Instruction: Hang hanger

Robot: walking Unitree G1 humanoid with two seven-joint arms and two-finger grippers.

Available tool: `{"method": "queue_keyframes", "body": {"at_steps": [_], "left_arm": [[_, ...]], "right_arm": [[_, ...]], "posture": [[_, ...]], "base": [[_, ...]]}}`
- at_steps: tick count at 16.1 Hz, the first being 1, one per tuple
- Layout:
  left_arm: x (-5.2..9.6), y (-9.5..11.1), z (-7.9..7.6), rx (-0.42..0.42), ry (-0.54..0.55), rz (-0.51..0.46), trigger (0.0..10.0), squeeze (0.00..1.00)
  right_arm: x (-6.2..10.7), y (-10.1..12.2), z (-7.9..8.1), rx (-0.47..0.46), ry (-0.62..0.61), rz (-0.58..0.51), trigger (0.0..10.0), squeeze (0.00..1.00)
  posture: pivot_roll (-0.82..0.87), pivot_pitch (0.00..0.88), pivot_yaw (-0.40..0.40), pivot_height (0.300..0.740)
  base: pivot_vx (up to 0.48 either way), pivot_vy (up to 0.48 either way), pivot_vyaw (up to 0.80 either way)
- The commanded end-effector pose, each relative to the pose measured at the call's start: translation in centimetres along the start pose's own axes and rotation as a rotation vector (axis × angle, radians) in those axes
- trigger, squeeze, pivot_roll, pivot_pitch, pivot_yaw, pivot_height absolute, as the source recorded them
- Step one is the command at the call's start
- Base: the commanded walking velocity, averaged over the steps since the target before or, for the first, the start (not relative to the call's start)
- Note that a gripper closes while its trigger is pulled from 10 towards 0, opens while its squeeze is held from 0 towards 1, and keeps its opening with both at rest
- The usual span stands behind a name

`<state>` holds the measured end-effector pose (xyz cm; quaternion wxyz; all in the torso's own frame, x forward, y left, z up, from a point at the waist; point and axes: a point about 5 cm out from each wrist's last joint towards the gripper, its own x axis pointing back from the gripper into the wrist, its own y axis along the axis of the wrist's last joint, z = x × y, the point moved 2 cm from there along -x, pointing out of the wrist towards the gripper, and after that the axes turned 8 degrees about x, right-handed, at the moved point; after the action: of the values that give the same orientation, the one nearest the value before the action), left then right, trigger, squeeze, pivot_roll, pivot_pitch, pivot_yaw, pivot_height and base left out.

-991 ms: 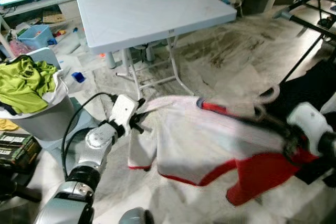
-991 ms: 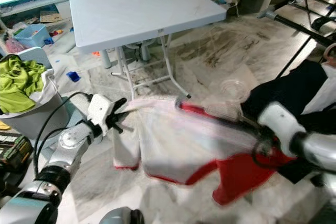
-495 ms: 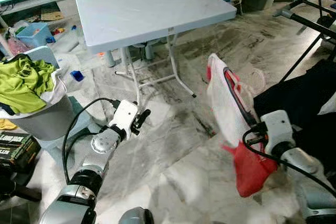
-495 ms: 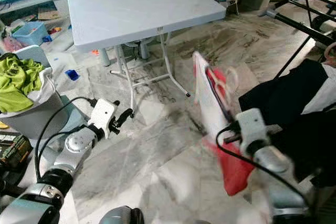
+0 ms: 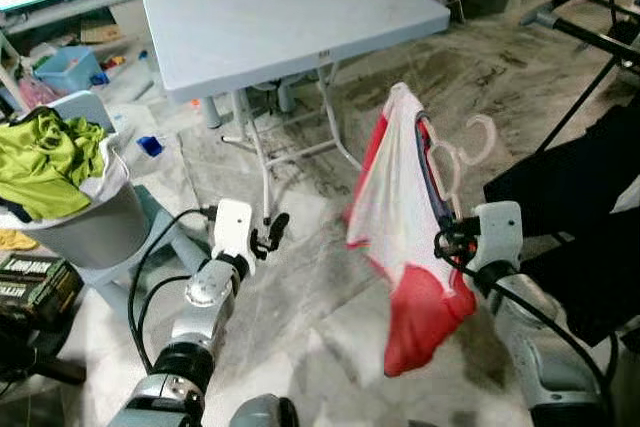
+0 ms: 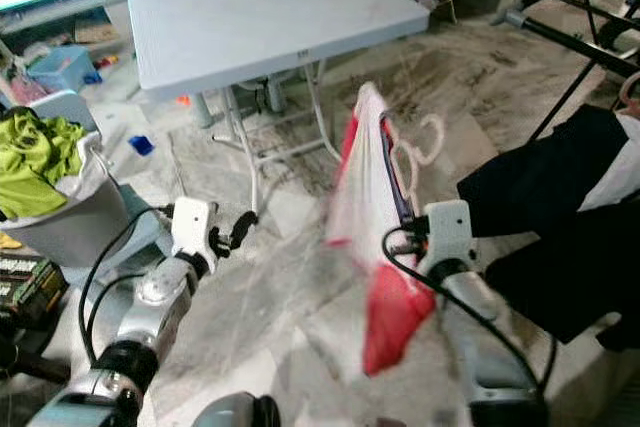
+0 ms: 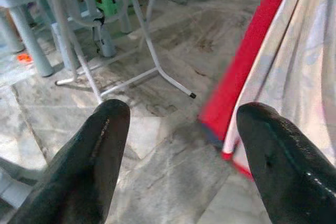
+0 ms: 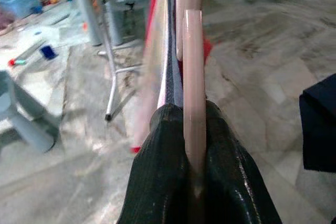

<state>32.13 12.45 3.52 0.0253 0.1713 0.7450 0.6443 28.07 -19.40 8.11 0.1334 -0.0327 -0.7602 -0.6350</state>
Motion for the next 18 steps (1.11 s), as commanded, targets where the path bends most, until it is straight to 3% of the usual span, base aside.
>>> {"method": "queue_keyframes", "body": {"at_steps": [1, 2, 3, 4, 7, 9, 10, 11, 13, 16, 18], "left_arm": [[0.2, 0.8, 0.8, 0.016, 0.037, -0.027, 10.0, 1.00], [0.2, 0.9, 0.9, 0.016, 0.037, -0.030, 10.0, 1.00], [-0.1, 1.2, 0.7, 0.008, 0.017, -0.026, 10.0, 1.00], [-0.4, 1.4, 0.3, 0.008, -0.003, -0.022, 10.0, 1.00], [-1.7, 2.4, -1.9, 0.067, -0.074, -0.021, 10.0, 1.00], [-2.8, 3.5, -4.2, 0.157, -0.152, -0.030, 10.0, 0.92], [-3.0, 3.7, -4.7, 0.174, -0.169, -0.028, 10.0, 0.93], [-3.1, 3.8, -5.9, 0.193, -0.228, -0.021, 10.0, 0.68], [-3.3, 4.0, -7.5, 0.192, -0.304, -0.009, 10.0, 0.00], [-3.5, 4.7, -8.3, 0.224, -0.325, -0.029, 10.0, 0.00], [-3.6, 4.9, -7.9, 0.227, -0.306, -0.032, 10.0, 0.00]], "right_arm": [[0.4, 1.2, 0.5, 0.015, -0.025, -0.062, 10.0, 0.00], [0.8, 1.4, 1.5, 0.081, 0.023, -0.090, 10.0, 0.00], [1.4, 1.3, 2.8, 0.209, 0.102, -0.105, 10.0, 0.00], [1.7, 1.0, 3.0, 0.151, 0.093, -0.066, 10.0, 0.00], [2.1, 2.0, 4.1, 0.208, 0.170, -0.106, 10.0, 0.00], [2.1, 2.3, 4.3, 0.202, 0.148, -0.116, 10.0, 0.00], [2.1, 2.2, 4.3, 0.210, 0.151, -0.111, 10.0, 0.00], [2.2, 2.0, 4.5, 0.203, 0.161, -0.097, 10.0, 0.00], [2.4, 1.6, 5.1, 0.186, 0.202, -0.080, 10.0, 0.00], [2.8, 0.5, 6.1, 0.197, 0.279, -0.029, 10.0, 0.00], [2.9, 0.5, 6.2, 0.192, 0.291, -0.031, 10.0, 0.00]], "posture": [[-0.10, 0.000, 0.080, 0.740], [-0.10, 0.000, 0.082, 0.740], [-0.10, 0.000, 0.084, 0.740], [-0.11, 0.000, 0.083, 0.740], [-0.13, 0.000, 0.086, 0.740], [-0.14, 0.000, 0.086, 0.740], [-0.14, 0.000, 0.086, 0.740], [-0.14, 0.000, 0.088, 0.740], [-0.14, 0.000, 0.090, 0.740], [-0.15, 0.000, 0.092, 0.740], [-0.15, 0.000, 0.092, 0.740]], "base": [[0.000, 0.000, 0.00], [0.000, 0.000, 0.00], [0.000, 0.000, 0.00], [0.000, 0.000, 0.00], [0.000, 0.000, 0.00], [0.000, 0.000, 0.00], [0.000, 0.000, 0.00], [0.000, 0.000, 0.00], [0.000, 0.000, 0.00], [0.000, 0.000, 0.00], [0.000, 0.000, 0.00]]}}
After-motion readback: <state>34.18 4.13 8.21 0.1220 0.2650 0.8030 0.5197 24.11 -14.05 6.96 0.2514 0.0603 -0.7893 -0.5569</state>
